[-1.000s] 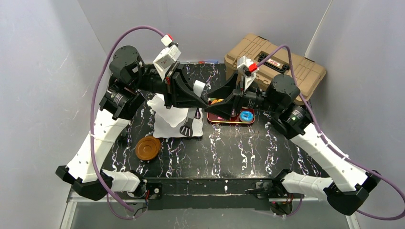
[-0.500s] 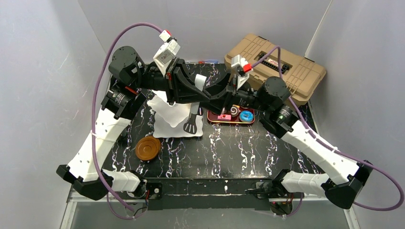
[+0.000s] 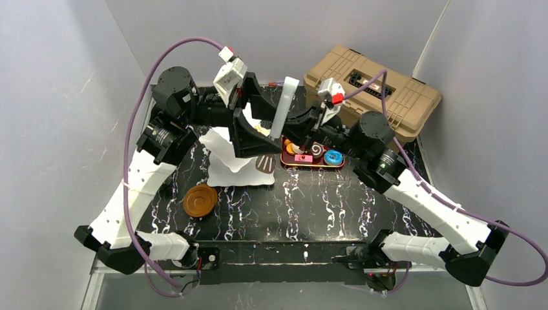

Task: Serve the afternoon tea
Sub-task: Pick up the clamp from the tray.

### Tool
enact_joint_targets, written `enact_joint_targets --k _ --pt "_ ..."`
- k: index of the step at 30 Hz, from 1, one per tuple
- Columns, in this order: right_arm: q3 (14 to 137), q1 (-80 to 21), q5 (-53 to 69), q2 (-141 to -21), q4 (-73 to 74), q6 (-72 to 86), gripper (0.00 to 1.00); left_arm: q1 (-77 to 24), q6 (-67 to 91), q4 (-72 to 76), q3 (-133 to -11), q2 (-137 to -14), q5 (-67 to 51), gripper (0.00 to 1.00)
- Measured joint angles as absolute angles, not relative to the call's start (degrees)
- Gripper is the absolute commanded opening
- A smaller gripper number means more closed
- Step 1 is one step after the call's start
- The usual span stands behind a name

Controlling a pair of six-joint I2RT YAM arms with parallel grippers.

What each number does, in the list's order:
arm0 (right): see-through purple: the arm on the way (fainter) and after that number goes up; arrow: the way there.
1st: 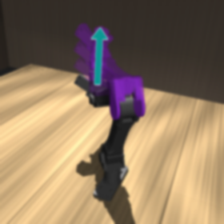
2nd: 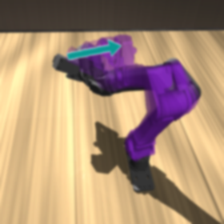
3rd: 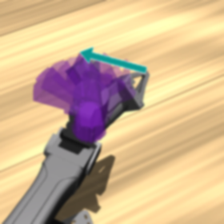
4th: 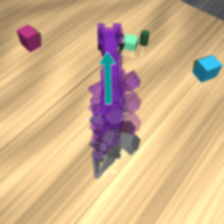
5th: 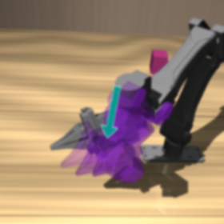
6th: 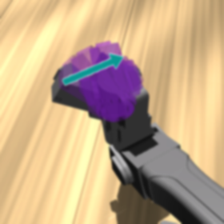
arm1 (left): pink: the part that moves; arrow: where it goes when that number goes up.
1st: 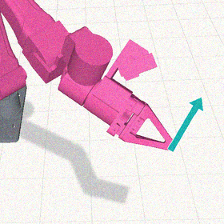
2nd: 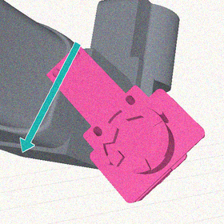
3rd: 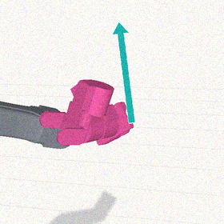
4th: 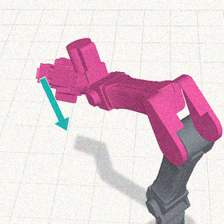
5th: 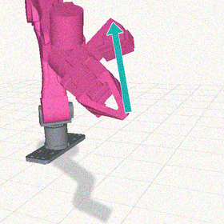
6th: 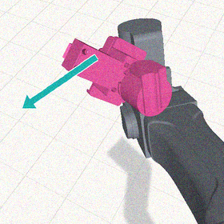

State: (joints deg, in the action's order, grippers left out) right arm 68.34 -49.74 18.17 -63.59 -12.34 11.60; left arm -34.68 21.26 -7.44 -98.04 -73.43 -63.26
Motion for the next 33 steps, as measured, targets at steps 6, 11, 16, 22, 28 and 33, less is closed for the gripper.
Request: enact_joint_targets --k 6,11,16,22,28,33 --pt "66.8 -49.9 14.9 -59.7 -17.4 12.3 0.01 -34.6 16.4 -13.6 -90.6 -68.4 -61.6 0.89" --pt "62.7 -49.9 12.7 -57.6 -25.1 15.0 0.01 -34.6 14.2 -16.9 -87.0 -65.5 -61.2 0.64" --pt "59.8 -49.9 11.7 -58.4 -30.4 17.8 0.01 -34.6 14.7 -16.6 -86.1 -65.0 -61.2 0.2" --pt "58.2 -50.0 10.9 -58.6 -31.4 19.5 0.29 -34.6 15.2 -16.3 -84.4 -65.0 -60.4 0.0" --pt "63.5 -50.1 11.5 -58.5 -18.7 19.2 0.76 -34.5 14.3 -17.8 -83.3 -64.0 -59.7 0.0" --pt "70.8 -49.9 16.0 -57.1 -3.1 15.3 0.98 -34.5 12.8 -18.5 -83.3 -62.0 -60.7 0.0"
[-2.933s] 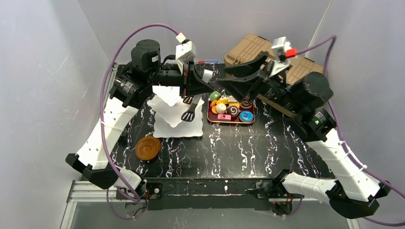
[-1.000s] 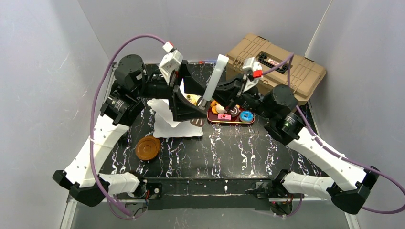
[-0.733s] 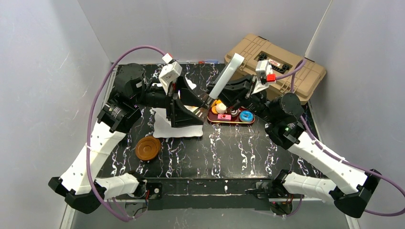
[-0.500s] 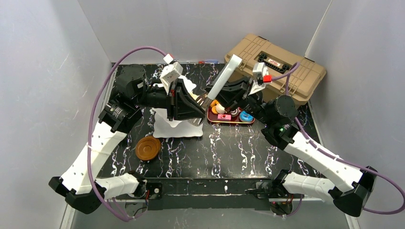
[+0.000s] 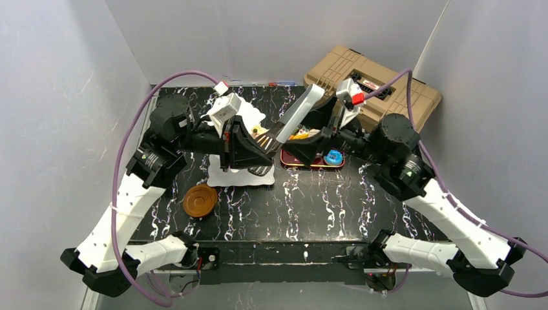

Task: Serve the afternoon tea
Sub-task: Pick up the clamp from the tray.

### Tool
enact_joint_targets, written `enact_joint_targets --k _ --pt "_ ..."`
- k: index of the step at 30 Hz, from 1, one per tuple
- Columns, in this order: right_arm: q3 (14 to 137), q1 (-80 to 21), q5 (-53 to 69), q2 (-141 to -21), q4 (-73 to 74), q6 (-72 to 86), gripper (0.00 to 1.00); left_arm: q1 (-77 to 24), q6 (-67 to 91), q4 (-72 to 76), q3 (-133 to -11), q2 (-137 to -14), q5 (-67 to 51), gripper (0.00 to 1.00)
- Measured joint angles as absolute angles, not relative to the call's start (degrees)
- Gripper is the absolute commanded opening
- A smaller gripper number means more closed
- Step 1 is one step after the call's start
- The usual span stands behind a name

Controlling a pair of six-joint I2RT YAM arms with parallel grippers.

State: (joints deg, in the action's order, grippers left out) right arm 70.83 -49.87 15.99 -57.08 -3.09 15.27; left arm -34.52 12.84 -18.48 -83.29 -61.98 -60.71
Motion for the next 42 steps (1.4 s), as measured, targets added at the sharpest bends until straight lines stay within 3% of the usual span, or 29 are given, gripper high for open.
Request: enact_joint_targets --k 6,11,28,36,42 --pt "77.8 -49.8 29.3 -57.9 9.5 10.6 0.98 -34.5 12.6 -18.4 -83.3 -60.5 -63.7 0.0" --pt "78.7 -49.6 35.2 -60.2 10.3 11.7 0.98 -34.5 11.5 -18.9 -83.3 -60.4 -65.2 0.0" --pt "77.9 -47.7 30.6 -59.9 -4.4 18.5 0.98 -34.4 4.9 -23.0 -83.3 -60.1 -64.8 0.0" --pt "81.6 -47.6 35.2 -65.2 -6.4 22.9 0.98 -34.4 3.9 -23.6 -83.3 -59.9 -64.7 0.0" --pt "82.6 -47.6 38.0 -67.6 -5.5 24.4 0.78 -34.3 2.9 -24.4 -83.3 -59.6 -63.8 0.0"
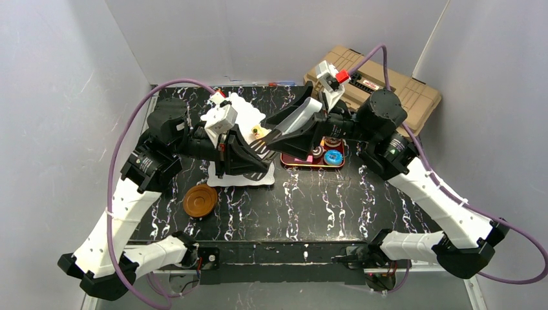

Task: Serve the afternoon tea
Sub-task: Pick up the clamp from the tray.

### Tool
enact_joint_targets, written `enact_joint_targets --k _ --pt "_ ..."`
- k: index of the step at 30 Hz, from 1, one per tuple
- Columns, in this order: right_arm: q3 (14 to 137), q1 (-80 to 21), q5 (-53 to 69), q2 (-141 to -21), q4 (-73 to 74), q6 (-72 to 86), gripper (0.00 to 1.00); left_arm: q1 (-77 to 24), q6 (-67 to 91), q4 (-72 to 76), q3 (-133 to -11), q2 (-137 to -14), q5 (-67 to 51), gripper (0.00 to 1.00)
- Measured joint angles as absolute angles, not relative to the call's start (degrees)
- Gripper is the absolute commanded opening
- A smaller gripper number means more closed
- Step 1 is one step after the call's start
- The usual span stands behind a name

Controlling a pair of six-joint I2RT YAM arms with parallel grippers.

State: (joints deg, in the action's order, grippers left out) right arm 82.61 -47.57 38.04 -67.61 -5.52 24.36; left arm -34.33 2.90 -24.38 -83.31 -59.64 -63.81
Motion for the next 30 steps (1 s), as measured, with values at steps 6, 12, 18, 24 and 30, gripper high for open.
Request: enact_joint_targets --k 6,12,18,24,30 --pt "84.3 -47.1 39.5 -67.6 -3.9 24.9 0.68 -34.3 2.4 -24.5 -83.4 -59.6 -63.0 0.0" --pt "85.6 -46.3 38.6 -67.6 -1.8 23.8 0.53 -34.3 1.5 -25.0 -83.4 -59.5 -60.0 0.0" --pt "85.7 -46.2 38.1 -67.6 -1.1 23.9 0.42 -34.2 1.5 -25.1 -83.4 -59.4 -56.9 0.0" --pt "85.7 -46.1 38.3 -67.6 -1.7 24.8 0.26 -34.2 3.1 -24.4 -83.4 -59.4 -57.2 0.38" --pt "85.7 -45.7 34.2 -67.6 1.6 23.0 0.11 -34.2 1.2 -23.9 -85.2 -59.2 -53.6 0.8"
